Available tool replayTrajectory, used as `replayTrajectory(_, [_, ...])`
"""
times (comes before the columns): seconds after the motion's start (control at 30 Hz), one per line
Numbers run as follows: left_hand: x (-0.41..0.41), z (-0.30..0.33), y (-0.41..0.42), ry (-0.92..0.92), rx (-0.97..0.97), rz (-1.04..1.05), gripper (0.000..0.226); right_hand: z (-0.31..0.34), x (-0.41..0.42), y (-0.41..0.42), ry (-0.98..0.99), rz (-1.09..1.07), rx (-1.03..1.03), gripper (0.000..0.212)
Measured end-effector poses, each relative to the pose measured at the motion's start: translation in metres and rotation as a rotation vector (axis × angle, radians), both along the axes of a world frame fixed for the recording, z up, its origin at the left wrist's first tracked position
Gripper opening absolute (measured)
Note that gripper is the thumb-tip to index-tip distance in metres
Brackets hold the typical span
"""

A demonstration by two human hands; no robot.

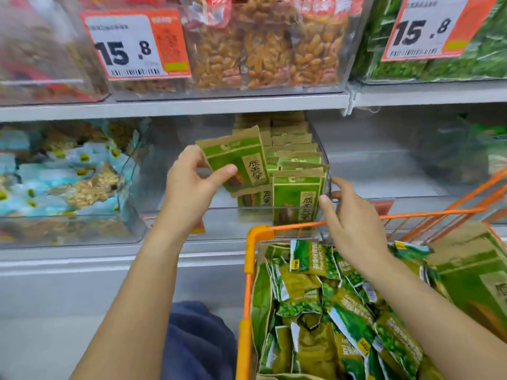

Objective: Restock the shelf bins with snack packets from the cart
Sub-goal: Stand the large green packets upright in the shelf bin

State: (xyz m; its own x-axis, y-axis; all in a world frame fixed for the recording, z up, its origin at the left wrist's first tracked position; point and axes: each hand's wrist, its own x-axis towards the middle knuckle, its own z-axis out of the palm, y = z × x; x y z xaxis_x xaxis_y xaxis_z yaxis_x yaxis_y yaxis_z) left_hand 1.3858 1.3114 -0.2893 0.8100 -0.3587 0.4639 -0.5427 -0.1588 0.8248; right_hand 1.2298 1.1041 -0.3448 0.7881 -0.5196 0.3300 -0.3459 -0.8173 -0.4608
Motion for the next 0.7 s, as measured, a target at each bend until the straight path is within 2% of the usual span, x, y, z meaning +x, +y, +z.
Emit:
replayTrajectory(0.13, [-0.003, -0.016, -0.020, -0.127, 0.253, 0.124, 0.026, 0.001, 0.001, -0.001, -0.015, 0.002, 0.018, 0.060])
replayTrajectory(0.33, [0.001, -0.031, -0.028, -0.038, 0.444, 0.153, 0.044, 0.000, -0.002, 0.000, 0.014, 0.028, 0.048, 0.059])
replayTrajectory(0.47, [-0.004, -0.031, -0.025, 0.030, 0.564, 0.180, 0.077, 0.017, -0.005, -0.005, 0.018, 0.086, 0.230, 0.052])
replayTrajectory(0.53, [-0.010, -0.022, -0.018, -0.040, 0.514, 0.231, 0.086, 0.038, -0.012, -0.005, -0.051, 0.086, 0.272, 0.045])
replayTrajectory(0.57, [-0.017, -0.013, -0.013, -0.082, 0.418, 0.242, 0.079, 0.049, -0.019, -0.002, -0.078, 0.104, 0.256, 0.038])
replayTrajectory(0.63, [-0.030, 0.007, -0.004, -0.057, 0.207, 0.085, 0.052, 0.068, -0.040, 0.008, -0.059, 0.251, 0.280, 0.022])
replayTrajectory(0.7, [-0.044, 0.022, 0.006, 0.209, 0.174, -0.331, 0.036, 0.076, -0.067, 0.027, 0.092, 0.500, 0.380, 0.032])
